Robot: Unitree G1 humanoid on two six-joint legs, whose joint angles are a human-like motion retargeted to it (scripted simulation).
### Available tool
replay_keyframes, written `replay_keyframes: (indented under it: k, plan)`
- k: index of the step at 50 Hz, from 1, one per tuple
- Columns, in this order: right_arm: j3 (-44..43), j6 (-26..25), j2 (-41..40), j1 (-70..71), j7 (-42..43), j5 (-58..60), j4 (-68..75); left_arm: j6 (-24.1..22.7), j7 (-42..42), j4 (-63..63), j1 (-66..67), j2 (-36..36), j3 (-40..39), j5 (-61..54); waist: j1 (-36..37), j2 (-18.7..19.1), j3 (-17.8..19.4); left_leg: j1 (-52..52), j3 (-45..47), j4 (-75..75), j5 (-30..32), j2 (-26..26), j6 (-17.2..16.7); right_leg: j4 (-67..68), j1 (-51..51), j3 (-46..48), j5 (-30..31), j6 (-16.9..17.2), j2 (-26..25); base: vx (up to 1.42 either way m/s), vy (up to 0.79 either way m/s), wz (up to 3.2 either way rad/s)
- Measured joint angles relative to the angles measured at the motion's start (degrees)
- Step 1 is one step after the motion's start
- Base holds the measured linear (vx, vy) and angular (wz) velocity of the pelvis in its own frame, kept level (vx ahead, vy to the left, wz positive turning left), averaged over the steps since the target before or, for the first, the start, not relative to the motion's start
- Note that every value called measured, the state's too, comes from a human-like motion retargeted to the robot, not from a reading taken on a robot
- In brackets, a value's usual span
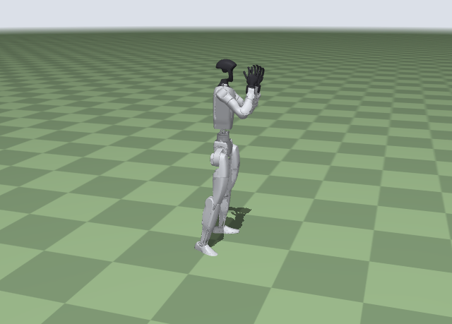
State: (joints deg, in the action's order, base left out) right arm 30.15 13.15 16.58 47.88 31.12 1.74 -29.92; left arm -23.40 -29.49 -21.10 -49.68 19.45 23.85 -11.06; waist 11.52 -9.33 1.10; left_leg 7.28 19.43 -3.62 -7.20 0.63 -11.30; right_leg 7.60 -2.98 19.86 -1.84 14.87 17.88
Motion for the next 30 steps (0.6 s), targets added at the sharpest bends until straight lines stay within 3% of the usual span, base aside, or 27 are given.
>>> replay_keyframes:
  k: [5, 10, 15, 23, 30]
  plan:
    - [0.36, -0.11, 4.87, -1.37, -4.75, -1.38, -2.1, 0.4, -1.52, 7.57, -5.33, -2.54, -2.46, -3.63, -0.83, 1.24, -0.2, 0.23, 3.43, 0.05, 0.29, 2.2, -0.12, -1.76, 1.23, -2.89, 0.87, 0.13, -2.89, -0.05, -0.16, -0.63]
    - [-4.16, -1.38, 2.85, 6.71, 2.91, -1.38, 7.86, -0.13, 0.69, 3.96, 1.62, -3.08, 4.03, -1.55, -1.67, 2.19, 0.29, 0.85, 7.46, 0.02, 0.62, 4.63, 0.26, -3.55, 2.46, -6.26, 1.96, 0.13, -6.27, -0.04, -0.2, -0.74]
    - [-8.66, -0.32, 1.65, 5.33, 6.83, -2.53, 9.76, -0.06, 4.0, 2.01, 6.08, -5.72, 8.71, -1.01, -4.22, 2.45, 0.82, 0.77, 8.8, 0.19, 1.18, 6.15, 0.35, -5.26, 2.5, -7.13, 2.59, 0.13, -8.25, -0.02, -0.16, -0.26]
    - [-3.29, 1.7, 11.44, -8.03, -2.01, -3.03, -3.63, 1.35, -0.4, 13.89, -9.59, -9.79, 2.38, -5.7, -9.97, 4.39, 0.97, 0.38, 7.31, -0.05, 2.19, 6.26, 0.24, -5.48, 1.76, -5.56, 1.69, 0.13, -8.06, 0.0, -0.07, 0.16]
    - [-9.56, -0.24, 8.02, 3.08, 5.19, -1.12, 7.87, 0.08, 2.29, 10.63, -1.84, -9.32, 8.52, -3.3, -11.77, 6.03, 1.65, 1.66, 11.72, -0.32, 2.68, 8.55, 0.93, -5.19, 3.63, -9.52, 2.05, 0.13, -11.27, -0.02, -0.16, -0.58]
